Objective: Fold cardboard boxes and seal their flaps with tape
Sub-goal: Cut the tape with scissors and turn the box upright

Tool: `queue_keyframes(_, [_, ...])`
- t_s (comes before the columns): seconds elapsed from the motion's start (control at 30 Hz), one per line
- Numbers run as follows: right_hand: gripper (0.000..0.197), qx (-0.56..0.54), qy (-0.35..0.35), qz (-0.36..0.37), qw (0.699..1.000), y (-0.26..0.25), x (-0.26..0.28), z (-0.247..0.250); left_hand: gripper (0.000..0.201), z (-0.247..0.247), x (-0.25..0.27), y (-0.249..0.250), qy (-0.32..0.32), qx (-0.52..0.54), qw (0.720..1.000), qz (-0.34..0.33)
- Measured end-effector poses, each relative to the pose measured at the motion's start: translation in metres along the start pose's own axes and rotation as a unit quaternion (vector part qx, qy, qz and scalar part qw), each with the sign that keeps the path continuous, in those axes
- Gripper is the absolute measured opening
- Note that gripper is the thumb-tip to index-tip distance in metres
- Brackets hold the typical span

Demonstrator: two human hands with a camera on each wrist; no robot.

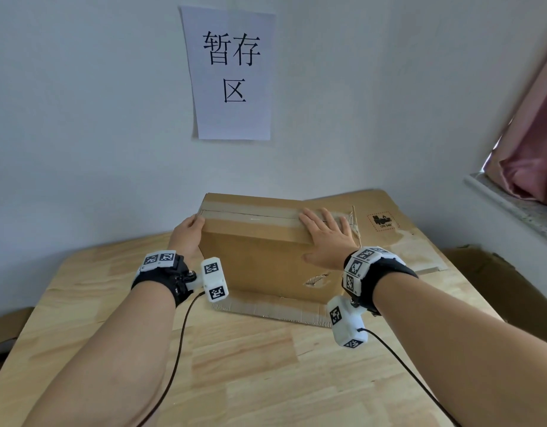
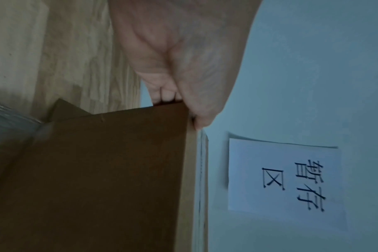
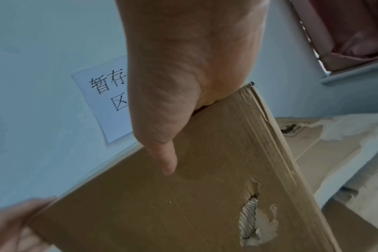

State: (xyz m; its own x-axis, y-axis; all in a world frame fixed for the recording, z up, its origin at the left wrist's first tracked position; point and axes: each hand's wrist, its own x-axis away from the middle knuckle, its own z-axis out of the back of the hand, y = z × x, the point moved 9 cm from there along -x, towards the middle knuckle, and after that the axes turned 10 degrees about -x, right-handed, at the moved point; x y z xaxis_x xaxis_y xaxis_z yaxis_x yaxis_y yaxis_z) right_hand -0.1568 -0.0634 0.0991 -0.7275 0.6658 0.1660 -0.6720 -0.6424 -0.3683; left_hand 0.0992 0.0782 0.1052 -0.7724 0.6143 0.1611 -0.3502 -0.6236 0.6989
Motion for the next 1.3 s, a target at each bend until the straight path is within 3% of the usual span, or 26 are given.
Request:
queue_keyframes(0.23, [0.084,-0.029,0.042,0.007,0.999,0.017,0.001,0.013,0.036,-0.012,0.008,-0.001,-0.085,0.073,0.992,0.055])
queue_keyframes(0.33, [0.083,-0.050,0.069,0.007,0.996,0.034,0.009,0.023,0.074,-0.023,0.022,0.016,-0.084,0.092,0.992,0.024])
queue_keyframes(0.53, [0.081,-0.079,0.106,0.023,0.991,0.066,0.026,0.035,0.056,-0.032,0.044,0.051,-0.029,0.112,0.991,-0.070])
queue_keyframes(0.77, [0.068,-0.132,0.121,-0.003,0.984,0.094,0.036,0.052,0.069,-0.037,0.062,0.106,-0.009,0.059,0.989,-0.134])
queue_keyframes(1.03, [0.059,-0.174,0.122,-0.051,0.976,0.136,0.050,0.083,0.099,-0.061,0.085,0.149,-0.060,-0.005,0.979,-0.197])
queue_keyframes(1.13, [0.055,-0.197,0.114,-0.048,0.973,0.126,0.051,0.103,0.099,-0.068,0.091,0.167,-0.048,-0.019,0.974,-0.220])
queue_keyframes(1.3, [0.078,-0.242,0.158,0.018,0.957,0.056,0.038,0.153,0.094,-0.092,0.108,0.217,-0.048,-0.083,0.934,-0.344])
